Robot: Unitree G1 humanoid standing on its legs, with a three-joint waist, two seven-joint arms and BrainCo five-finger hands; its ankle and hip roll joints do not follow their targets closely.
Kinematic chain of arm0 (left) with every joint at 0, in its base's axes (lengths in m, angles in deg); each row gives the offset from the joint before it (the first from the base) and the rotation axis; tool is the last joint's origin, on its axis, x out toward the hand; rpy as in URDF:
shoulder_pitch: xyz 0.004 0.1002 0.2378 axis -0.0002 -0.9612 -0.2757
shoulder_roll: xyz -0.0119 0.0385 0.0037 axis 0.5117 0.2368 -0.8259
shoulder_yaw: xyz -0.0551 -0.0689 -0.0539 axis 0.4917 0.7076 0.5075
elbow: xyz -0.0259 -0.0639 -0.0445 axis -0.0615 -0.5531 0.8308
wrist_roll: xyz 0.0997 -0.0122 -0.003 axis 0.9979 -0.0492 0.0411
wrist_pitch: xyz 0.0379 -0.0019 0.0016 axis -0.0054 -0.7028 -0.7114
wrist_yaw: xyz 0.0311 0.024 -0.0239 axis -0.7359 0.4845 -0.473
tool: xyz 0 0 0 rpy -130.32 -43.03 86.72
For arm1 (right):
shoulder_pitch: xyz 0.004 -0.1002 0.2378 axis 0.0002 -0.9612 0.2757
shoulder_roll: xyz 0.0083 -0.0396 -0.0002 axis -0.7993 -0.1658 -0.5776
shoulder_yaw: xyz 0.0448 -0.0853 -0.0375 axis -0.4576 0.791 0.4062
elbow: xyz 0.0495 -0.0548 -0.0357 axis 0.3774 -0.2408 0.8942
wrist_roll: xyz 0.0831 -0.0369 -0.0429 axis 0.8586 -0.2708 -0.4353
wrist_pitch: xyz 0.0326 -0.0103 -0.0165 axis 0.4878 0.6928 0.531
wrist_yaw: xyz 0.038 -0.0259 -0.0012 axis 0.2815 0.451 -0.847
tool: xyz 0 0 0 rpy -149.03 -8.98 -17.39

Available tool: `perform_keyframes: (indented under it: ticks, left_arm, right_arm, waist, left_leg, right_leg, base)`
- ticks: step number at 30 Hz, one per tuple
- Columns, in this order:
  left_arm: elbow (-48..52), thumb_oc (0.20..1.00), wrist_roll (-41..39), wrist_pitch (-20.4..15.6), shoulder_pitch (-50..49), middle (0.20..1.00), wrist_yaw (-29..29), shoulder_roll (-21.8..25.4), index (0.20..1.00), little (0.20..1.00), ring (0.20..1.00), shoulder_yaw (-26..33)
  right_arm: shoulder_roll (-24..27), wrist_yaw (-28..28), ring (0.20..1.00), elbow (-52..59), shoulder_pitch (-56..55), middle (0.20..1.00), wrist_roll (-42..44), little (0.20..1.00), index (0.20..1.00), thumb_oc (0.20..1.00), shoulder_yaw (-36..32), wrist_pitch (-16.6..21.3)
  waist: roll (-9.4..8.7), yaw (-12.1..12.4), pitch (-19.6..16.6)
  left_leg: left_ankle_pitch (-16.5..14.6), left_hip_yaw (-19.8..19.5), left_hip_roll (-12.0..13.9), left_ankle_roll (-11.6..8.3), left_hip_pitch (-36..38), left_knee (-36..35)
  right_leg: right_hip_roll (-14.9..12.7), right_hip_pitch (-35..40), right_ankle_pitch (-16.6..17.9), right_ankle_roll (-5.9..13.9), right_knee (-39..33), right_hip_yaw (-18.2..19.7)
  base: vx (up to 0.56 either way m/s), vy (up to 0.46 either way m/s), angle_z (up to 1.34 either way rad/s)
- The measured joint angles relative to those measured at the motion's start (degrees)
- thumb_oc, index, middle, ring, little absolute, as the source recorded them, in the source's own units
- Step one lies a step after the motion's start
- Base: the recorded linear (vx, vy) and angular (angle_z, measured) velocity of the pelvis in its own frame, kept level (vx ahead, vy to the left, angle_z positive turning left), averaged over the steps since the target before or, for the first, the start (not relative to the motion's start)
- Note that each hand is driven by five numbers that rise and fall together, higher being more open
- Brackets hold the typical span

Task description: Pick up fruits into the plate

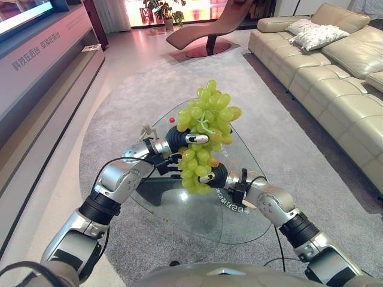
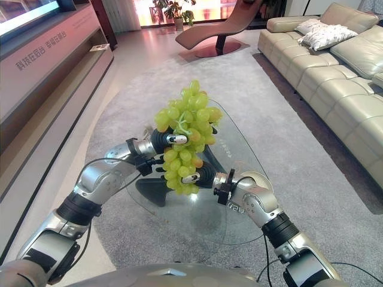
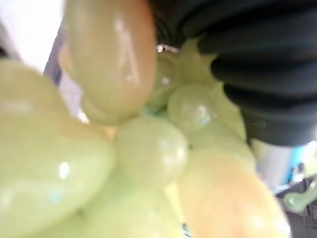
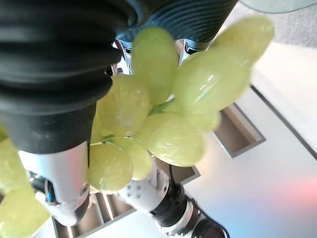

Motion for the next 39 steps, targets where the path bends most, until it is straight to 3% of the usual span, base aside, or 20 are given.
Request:
perform_keyframes:
  ticks: [9,10,11,37,38,39]
  left_arm:
    - [-0.8,0.2,2.0,-0.1,-0.4,0.2,-0.7,0.1,0.2,0.2,0.2,0.1]
    - [-1.1,0.2,2.1,-0.2,-0.4,0.2,-0.8,0.1,0.2,0.2,0.2,0.1]
    - [-1.2,0.2,2.4,-0.2,-0.4,0.2,-0.8,0.1,0.2,0.2,0.2,0.1]
    - [-1.2,0.2,3.0,-0.5,-0.4,0.2,-0.7,-0.3,0.2,0.2,0.2,0.8]
    - [-1.2,0.373,3.0,-0.5,-0.4,0.373,-0.5,-0.3,0.373,0.373,0.373,0.8]
    - [-1.2,0.84,3.2,-0.5,-0.4,0.84,-0.3,-0.3,0.84,0.84,0.84,0.8]
  right_arm:
    - [1.2,1.0,1.0,1.6,0.0,1.0,0.9,1.0,1.0,1.0,0.0,0.0]
    - [1.0,1.0,0.379,1.6,0.0,0.379,0.9,0.379,0.379,0.379,0.0,0.0]
    - [1.0,1.0,0.2,1.6,0.0,0.2,0.9,0.2,0.2,0.2,0.0,0.0]
    - [1.0,0.9,0.2,1.8,-0.2,0.2,0.9,0.2,0.2,0.2,0.8,-0.6]
    - [1.0,0.7,0.2,1.8,-0.2,0.2,0.9,0.2,0.2,0.2,0.8,-0.5]
    - [1.0,0.6,0.2,1.8,-0.2,0.2,0.9,0.2,0.2,0.2,0.8,-0.5]
  waist:
    - [0.1,0.0,0.0]
    - [0.14,0.1,0.0]
    - [0.15,0.1,-0.1]
    - [0.21,0.0,-0.1]
    - [0.21,0.0,-0.1]
    - [0.22,0.0,-0.1]
  left_leg:
    - [0.0,0.0,0.0,-0.02,0.0,0.0]
    - [0.0,0.0,0.0,-0.01,0.0,0.0]
    - [0.0,0.0,0.0,0.0,0.0,0.0]
    - [0.0,0.0,0.0,0.05,0.4,0.0]
    - [0.0,0.0,0.0,0.06,0.4,0.0]
    - [0.0,0.0,0.0,0.06,0.4,0.0]
  right_leg:
    - [0.0,0.0,0.0,0.0,0.0,0.0]
    - [0.0,0.0,0.0,0.0,0.0,0.0]
    - [0.0,0.0,0.0,0.0,0.0,0.0]
    - [0.0,0.4,0.0,0.0,0.0,0.0]
    - [0.0,0.4,0.0,0.0,0.0,0.0]
    - [0.0,0.4,0.0,0.0,0.0,0.0]
  base:
    - [0.0,0.0,0.0]
    - [0.0,0.0,0.0]
    - [0.0,0.0,0.0]
    - [0.0,0.0,0.0]
    - [0.0,0.0,0.0]
    - [0.0,0.0,0.0]
